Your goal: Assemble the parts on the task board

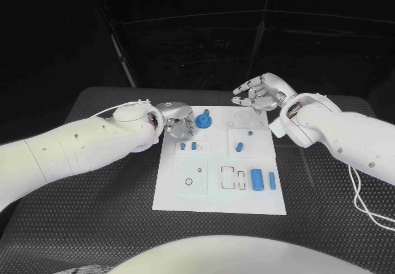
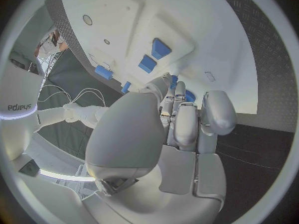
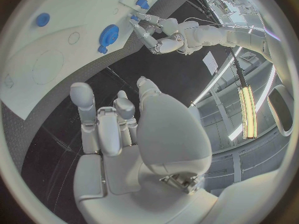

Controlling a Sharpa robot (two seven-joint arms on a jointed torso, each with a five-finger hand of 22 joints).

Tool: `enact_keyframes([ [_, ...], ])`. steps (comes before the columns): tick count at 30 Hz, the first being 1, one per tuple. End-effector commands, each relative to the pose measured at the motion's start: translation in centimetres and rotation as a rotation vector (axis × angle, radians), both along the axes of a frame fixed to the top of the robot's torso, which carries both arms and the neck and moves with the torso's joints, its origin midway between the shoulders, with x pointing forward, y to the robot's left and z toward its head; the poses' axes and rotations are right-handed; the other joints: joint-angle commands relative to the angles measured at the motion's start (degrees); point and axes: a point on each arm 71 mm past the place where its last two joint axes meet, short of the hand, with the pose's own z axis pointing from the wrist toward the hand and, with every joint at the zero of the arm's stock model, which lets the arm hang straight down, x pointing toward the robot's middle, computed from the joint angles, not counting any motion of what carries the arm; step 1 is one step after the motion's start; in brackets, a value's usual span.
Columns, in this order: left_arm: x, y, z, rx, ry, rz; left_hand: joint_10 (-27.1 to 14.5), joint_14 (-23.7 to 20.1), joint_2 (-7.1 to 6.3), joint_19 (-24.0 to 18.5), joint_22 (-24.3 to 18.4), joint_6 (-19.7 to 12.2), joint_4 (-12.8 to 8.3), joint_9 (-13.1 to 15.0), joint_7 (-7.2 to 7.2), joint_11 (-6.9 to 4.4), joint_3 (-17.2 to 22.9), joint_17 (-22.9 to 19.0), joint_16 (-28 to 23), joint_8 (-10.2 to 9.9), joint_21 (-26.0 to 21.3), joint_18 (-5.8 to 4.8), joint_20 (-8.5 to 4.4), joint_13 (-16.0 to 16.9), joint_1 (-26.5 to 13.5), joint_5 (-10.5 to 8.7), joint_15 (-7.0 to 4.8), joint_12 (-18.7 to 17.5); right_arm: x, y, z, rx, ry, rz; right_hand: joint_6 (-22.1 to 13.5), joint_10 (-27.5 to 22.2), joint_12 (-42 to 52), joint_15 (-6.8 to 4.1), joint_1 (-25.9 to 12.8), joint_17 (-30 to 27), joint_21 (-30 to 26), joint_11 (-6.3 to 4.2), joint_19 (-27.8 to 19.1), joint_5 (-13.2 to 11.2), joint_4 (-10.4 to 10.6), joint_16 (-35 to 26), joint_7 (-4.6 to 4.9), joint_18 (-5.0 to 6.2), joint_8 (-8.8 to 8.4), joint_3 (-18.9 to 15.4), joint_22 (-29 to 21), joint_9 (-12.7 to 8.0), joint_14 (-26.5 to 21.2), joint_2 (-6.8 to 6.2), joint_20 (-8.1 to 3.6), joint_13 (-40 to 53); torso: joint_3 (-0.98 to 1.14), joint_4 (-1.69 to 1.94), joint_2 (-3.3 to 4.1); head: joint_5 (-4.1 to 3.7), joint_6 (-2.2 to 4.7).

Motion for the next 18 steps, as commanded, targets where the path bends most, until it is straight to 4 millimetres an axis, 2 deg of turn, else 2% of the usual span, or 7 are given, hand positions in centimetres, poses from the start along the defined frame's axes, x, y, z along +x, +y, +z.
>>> enact_keyframes([
  [1,-0.03,0.01,-0.33,0.014,0.031,0.011,0.26,1.15,-0.11,0.36,0.07,0.29,0.05,-0.09,-0.02,-0.11,0.42,-0.04,0.21,-0.35,0.31,-0.5,0.22,0.03,-0.55,0.03,0.09,-0.47,-0.04,0.14,0.16,0.002,-0.006,0.011,-0.36,-0.3,0.11,-0.14,0.01,0.05,-0.33,-0.15,-0.32,0.36,0.03,-0.16,-0.03,0.73,0.39,-0.27,-0.05,-0.05,2.42,0.44,0.02,0.04,0.01,-0.04,0.01,0.01,-0.06],
  [18,0.08,-0.28,-0.65,0.022,0.045,0.009,-1.75,0.89,-1.13,-0.07,0.22,-1.02,0.34,-0.64,0.35,0.64,0.88,-0.75,0.2,-1.97,-0.14,-0.43,0.62,-0.32,-1.73,0.0,0.64,-2.96,-0.04,0.18,0.16,0.002,-0.005,0.011,-0.36,-0.3,0.11,-0.14,0.01,0.05,-0.33,-0.15,-0.32,0.36,0.03,-0.16,-0.03,0.73,0.39,-0.27,-0.05,-0.05,2.42,0.44,0.02,0.04,0.01,0.03,-0.02,-0.11,-0.28],
])
